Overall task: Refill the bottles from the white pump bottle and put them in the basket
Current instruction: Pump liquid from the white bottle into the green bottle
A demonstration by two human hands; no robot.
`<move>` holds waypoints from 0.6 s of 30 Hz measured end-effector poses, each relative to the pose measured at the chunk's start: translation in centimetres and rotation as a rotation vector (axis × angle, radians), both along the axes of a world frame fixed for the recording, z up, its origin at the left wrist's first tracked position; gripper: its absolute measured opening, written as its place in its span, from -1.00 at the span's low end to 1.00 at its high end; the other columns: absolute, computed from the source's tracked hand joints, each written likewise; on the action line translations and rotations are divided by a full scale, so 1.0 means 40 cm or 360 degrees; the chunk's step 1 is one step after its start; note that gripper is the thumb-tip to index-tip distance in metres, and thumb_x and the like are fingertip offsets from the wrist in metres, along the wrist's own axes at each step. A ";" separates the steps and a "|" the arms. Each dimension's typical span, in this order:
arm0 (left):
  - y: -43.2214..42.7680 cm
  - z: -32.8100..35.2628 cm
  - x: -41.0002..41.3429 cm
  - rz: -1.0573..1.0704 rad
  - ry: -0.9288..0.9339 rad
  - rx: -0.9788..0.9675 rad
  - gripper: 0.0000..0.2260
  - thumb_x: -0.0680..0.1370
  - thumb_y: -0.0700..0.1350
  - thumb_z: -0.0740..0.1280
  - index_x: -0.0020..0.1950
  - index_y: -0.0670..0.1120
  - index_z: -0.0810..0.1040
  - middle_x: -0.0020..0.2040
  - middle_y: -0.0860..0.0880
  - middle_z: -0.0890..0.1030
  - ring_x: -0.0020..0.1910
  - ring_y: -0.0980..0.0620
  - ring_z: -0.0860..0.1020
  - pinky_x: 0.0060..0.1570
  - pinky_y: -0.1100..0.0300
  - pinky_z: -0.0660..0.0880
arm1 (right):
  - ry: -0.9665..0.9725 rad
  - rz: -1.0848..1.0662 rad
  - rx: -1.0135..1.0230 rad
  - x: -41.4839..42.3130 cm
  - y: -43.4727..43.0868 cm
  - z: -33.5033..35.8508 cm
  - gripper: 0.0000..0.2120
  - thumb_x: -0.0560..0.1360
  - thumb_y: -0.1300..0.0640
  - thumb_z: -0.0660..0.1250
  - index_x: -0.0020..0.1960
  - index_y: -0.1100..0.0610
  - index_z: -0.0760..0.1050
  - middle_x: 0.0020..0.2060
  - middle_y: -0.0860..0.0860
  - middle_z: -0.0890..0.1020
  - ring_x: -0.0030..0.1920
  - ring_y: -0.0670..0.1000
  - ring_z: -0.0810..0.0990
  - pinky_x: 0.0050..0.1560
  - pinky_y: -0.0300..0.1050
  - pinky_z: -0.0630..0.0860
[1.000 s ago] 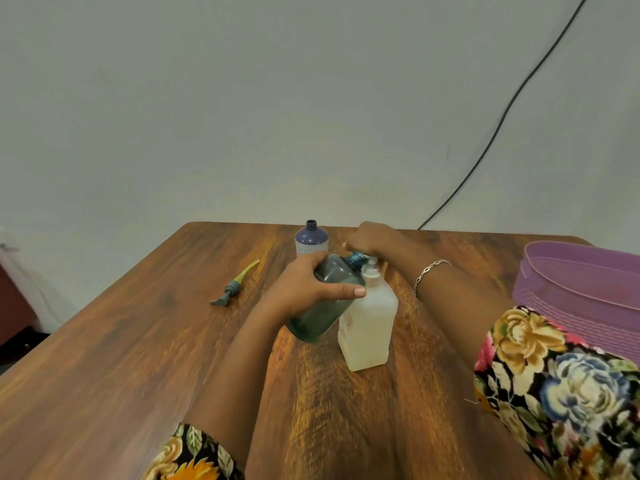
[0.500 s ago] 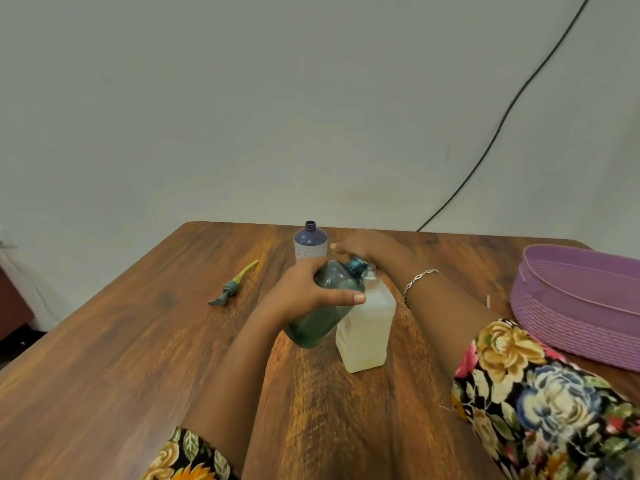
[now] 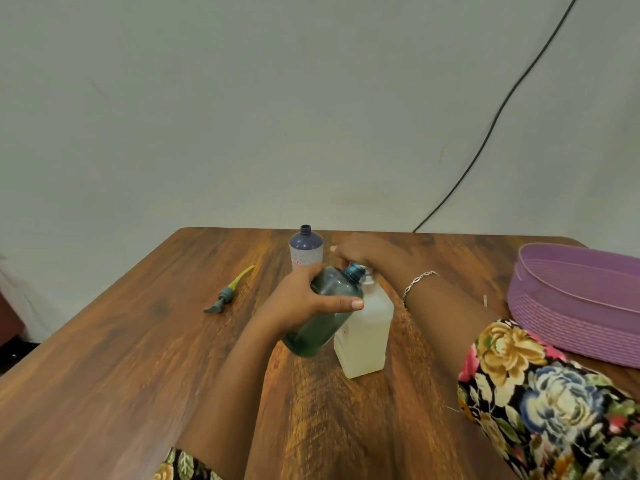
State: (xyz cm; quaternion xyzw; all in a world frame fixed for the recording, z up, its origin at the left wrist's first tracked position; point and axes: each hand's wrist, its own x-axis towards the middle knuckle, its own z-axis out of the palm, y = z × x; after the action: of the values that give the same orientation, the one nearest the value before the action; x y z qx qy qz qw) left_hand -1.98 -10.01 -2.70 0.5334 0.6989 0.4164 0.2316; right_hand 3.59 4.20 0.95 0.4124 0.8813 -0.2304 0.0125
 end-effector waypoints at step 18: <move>0.007 -0.003 0.003 -0.0009 -0.0016 0.0020 -0.51 0.28 0.15 0.44 0.14 0.03 0.44 -0.02 0.11 0.53 -0.06 0.11 0.53 -0.06 0.28 0.50 | 0.0035 -0.0067 0.0077 0.003 0.016 -0.010 -0.79 0.45 0.20 0.31 -0.34 0.19 0.42 -0.38 0.04 0.47 -0.40 -0.02 0.42 -0.40 -0.20 0.33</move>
State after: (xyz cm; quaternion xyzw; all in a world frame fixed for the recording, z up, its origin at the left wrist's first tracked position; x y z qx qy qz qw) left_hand -1.86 -9.71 -2.83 0.5347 0.6935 0.4229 0.2330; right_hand 3.71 4.82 0.55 0.4285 0.8778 -0.2137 -0.0120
